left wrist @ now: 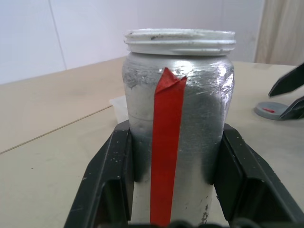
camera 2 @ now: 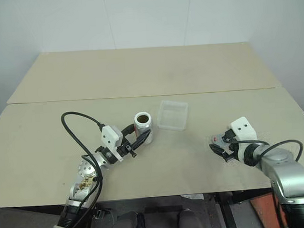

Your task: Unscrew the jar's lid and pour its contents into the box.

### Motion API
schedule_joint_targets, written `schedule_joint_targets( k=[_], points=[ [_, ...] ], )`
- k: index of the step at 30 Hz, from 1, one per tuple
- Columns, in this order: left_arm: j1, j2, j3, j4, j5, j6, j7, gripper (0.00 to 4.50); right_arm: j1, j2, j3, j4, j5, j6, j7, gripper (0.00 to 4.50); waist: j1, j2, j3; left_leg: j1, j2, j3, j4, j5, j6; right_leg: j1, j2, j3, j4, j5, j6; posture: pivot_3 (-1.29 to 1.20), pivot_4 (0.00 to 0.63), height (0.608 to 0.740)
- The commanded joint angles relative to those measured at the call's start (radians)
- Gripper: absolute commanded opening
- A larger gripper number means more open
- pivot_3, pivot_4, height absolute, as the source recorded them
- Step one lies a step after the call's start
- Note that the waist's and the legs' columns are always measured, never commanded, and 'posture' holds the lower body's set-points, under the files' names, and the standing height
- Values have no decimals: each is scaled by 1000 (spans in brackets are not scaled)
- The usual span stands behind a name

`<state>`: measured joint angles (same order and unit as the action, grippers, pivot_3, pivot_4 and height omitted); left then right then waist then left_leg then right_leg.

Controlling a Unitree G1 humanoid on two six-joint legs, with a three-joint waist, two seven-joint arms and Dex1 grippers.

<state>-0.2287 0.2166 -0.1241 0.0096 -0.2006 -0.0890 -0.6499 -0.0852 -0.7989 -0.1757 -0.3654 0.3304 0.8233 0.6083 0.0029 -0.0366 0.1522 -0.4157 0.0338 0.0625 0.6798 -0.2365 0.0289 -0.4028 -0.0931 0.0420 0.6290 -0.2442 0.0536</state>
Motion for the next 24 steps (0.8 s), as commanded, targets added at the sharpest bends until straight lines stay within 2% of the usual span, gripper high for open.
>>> schedule_joint_targets(
  k=[1, 6, 12, 15, 19, 22, 24],
  points=[
    [-18, 20, 10, -56, 5, 25, 14, 1887, -5, -71, -75, -109, 52, -57, 103, 4452, 0, 0, 0, 0, 0, 0, 0, 0, 0, 0, 0, 0, 0, 0, 0, 0, 150, 740],
    [-52, 45, 15, -45, 15, 61, 22, 1887, 36, -106, -123, -148, 84, -184, 217, 4452, 1, 0, 0, 0, 0, 0, 0, 0, 0, 0, 0, 0, -1, 0, 0, 0, 150, 740],
    [-187, 85, -2, 25, 78, 160, 33, 1887, 48, -79, -100, -144, 58, -246, 194, 4452, 9, 0, 0, 0, 0, 0, 1, 0, 0, 1, 0, 0, 0, 0, 1, 0, 150, 740],
    [-285, 105, -26, 112, 144, 139, 35, 1887, 55, -56, -91, -149, 51, -260, 174, 4452, 9, 0, 0, 0, 0, 0, 1, 0, 0, 1, 1, 0, 0, 0, 1, 0, 150, 740],
    [-454, 117, -74, 330, 256, -39, 48, 1887, 56, -39, -63, -168, 22, -257, 134, 4452, 9, 0, 0, -1, -1, 0, 1, 0, 0, 0, 0, 0, -1, 0, 1, 0, 150, 740],
    [-639, 150, -196, 605, 496, -265, 189, 1887, 50, -17, -74, -203, 34, -244, 106, 4452, 10, -1, 0, -1, -1, 2, 1, 0, 0, 0, 1, -1, -1, 0, 1, 0, 150, 740],
    [-719, 149, -231, 744, 563, -370, 263, 1887, 44, -8, -71, -210, 33, -237, 94, 4452, 11, -1, 1, -2, -2, 2, 1, 0, 0, 0, 1, -1, -2, 1, 1, 0, 150, 740]
  ],
)
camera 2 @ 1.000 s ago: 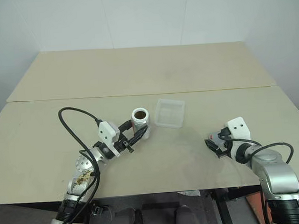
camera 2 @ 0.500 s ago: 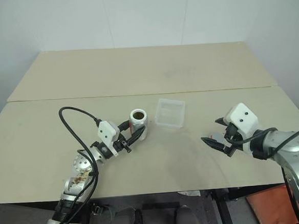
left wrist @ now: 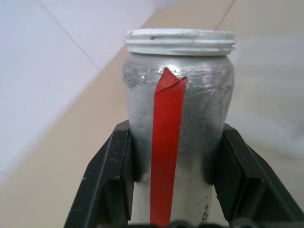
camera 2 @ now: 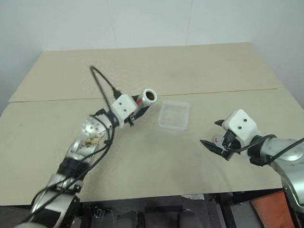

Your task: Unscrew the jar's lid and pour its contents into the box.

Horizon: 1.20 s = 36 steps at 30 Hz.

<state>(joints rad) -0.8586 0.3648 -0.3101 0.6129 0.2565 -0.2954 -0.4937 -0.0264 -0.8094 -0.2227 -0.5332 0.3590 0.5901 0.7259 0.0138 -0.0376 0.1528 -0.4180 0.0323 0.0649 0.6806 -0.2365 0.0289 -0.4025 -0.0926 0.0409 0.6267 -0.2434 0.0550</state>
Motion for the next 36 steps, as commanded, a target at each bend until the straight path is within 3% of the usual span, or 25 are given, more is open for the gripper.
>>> schedule_joint_targets(
  k=[1, 9, 12, 21, 24, 36],
  points=[
    [-142, 3, -81, 217, 166, -220, 168, 1887, -12, 4, -23, -44, 2, 0, -29, 4452, -1, 0, 0, -1, 0, 0, 0, 0, 0, 0, 0, 0, 0, 0, 0, 0, 150, 740],
    [-428, -35, -359, 577, 564, -370, 634, 1887, 25, 33, -48, -90, 23, 20, -67, 4452, 5, -1, 1, -8, -1, 1, 0, 0, 1, -4, 0, -3, -3, 0, 2, 0, 150, 740],
    [-477, -76, -406, 639, 623, -364, 748, 1887, 41, 48, -62, -116, 44, 18, -72, 4452, 9, -1, 1, -8, -1, 1, 0, 0, 1, -4, -1, -3, -3, 0, 2, 0, 150, 740],
    [-579, -127, -740, 719, 989, -253, 1142, 1887, 72, 40, -66, -132, 31, 23, -94, 4452, 12, -2, 1, -8, -1, 2, 1, 0, 1, -4, -1, -3, -2, 0, 2, 0, 150, 740],
    [-596, -142, -800, 743, 1050, -194, 1204, 1887, 58, 57, -81, -142, 70, 37, -107, 4452, 12, -2, 1, -8, -1, 2, 1, 0, 0, -5, -1, -3, -2, 0, 2, 0, 150, 740],
    [-599, -167, -831, 764, 1072, -134, 1228, 1887, 38, 43, -73, -139, 86, 61, -122, 4452, 14, -2, 1, -8, -1, 2, 2, 0, 0, -5, -1, -3, -1, 0, 2, 0, 150, 740]
  ],
)
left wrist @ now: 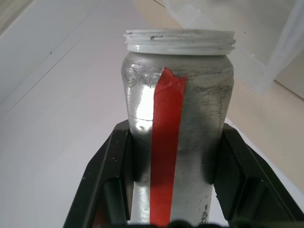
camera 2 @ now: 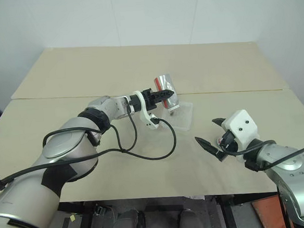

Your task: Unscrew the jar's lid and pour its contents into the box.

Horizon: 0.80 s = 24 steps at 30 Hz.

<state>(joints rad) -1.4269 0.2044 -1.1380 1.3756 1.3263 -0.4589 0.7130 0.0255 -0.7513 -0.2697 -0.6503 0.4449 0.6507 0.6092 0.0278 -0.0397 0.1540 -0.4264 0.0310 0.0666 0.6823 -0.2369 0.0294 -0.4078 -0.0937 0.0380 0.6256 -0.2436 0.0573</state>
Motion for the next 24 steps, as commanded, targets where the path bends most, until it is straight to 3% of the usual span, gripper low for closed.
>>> schedule_joint_targets(
  k=[1, 4, 8, 14, 17, 21, 24],
  points=[
    [-30, -8, -11, 2, 13, 47, 33, 1887, -14, -16, -21, -19, -5, -3, -5, 4452, 0, 0, 0, 0, 0, 0, 0, 0, 0, 0, 0, 0, 0, 0, 0, 0, 150, 740],
    [-20, -9, 36, 5, -37, 38, -2, 1887, -16, -16, -10, -11, -12, -8, -3, 4452, 0, 0, 0, 0, 0, 0, 0, 0, 0, 0, 0, 0, 0, 0, 0, 0, 150, 740],
    [25, -6, 254, 11, -273, -80, -220, 1887, -23, -14, -1, -4, -21, -9, -4, 4452, -2, 0, 0, 0, 0, 0, 1, 0, 0, 0, 0, 0, 1, 0, 0, 0, 150, 740],
    [167, -19, 762, -35, -823, -145, -691, 1887, -15, -3, -1, -3, -28, -8, -14, 4452, -10, 1, 0, 0, 1, 0, 2, 0, 0, 0, 0, 0, 3, 0, 0, 0, 150, 740],
    [238, -26, 912, -93, -995, -123, -857, 1887, -16, 1, 7, 1, -31, -8, -17, 4452, -15, 1, 0, 0, 1, 0, 3, 0, 0, 0, 0, 0, 4, 0, 0, 0, 150, 740],
    [457, -58, 1074, -471, -1289, 38, -1075, 1887, -31, 0, 36, 14, -23, -14, 5, 4452, -18, 1, -1, 1, 1, 0, 6, 0, 0, 1, -1, 0, 5, 0, 0, 0, 150, 740],
    [663, -79, 1107, -837, -1386, 231, -1079, 1887, -56, 6, 57, 30, -26, -18, 4, 4452, -22, 2, -1, 1, 2, -4, 9, -1, 1, 2, 0, 1, 7, 0, 0, 0, 150, 740]
  ],
)
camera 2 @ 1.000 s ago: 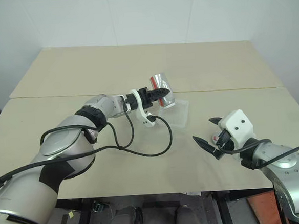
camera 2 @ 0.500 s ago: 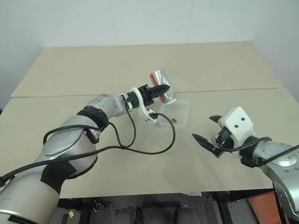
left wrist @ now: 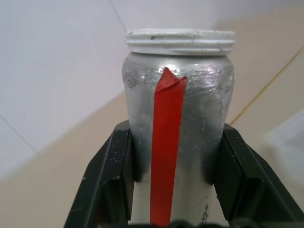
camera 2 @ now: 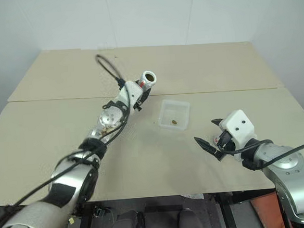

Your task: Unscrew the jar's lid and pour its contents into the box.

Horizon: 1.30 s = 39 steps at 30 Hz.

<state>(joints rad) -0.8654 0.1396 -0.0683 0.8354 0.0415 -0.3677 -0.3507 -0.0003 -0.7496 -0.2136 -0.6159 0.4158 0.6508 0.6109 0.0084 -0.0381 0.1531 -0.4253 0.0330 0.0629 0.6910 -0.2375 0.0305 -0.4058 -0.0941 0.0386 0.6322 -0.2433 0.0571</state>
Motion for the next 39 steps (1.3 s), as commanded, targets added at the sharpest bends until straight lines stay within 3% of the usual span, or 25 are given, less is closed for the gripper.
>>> schedule_joint_targets(
  k=[1, 4, 9, 23, 31, 39],
  points=[
    [186, -21, 43, -400, -113, 174, 3, 1887, -43, 10, 17, 6, -1, -19, -1, 4452, -5, 0, 0, 0, 0, -2, 1, 0, 0, 0, 0, 0, 1, 0, 0, 0, 150, 740],
    [372, -41, 56, -609, -135, 254, 46, 1887, -64, 33, 56, 29, -8, -34, 1, 4452, -9, 1, -1, 3, 0, -2, 2, -1, 1, 2, 0, 2, 1, 0, 1, 0, 150, 740],
    [454, -66, 89, -700, -178, 347, 86, 1887, -93, 34, 88, 57, -15, -48, 22, 4452, 5, 0, 0, 4, -1, -3, 8, 0, 2, 3, 0, 2, 9, 1, 1, 0, 150, 740],
    [497, -27, 40, -513, -84, 223, 75, 1887, -106, 25, 102, 77, -40, -54, 43, 4452, 2, 1, -1, 15, -1, -2, 5, 1, 3, 15, 0, 2, 5, 2, 1, 0, 150, 740],
    [526, -28, 32, -515, -79, 202, 61, 4479, -98, 25, 96, 80, -50, -60, 44, 4500, 1, 1, -1, 15, 0, -2, 4, 1, 3, 15, 0, 2, 3, 2, 0, 0, 150, 740],
    [615, -24, 34, -679, -90, 263, 65, 4479, -108, 22, 102, 88, -59, -61, 50, 4500, -2, 1, -1, 14, 1, -2, 2, 1, 3, 15, 0, 2, -2, 3, 1, 0, 150, 740]
  ],
)
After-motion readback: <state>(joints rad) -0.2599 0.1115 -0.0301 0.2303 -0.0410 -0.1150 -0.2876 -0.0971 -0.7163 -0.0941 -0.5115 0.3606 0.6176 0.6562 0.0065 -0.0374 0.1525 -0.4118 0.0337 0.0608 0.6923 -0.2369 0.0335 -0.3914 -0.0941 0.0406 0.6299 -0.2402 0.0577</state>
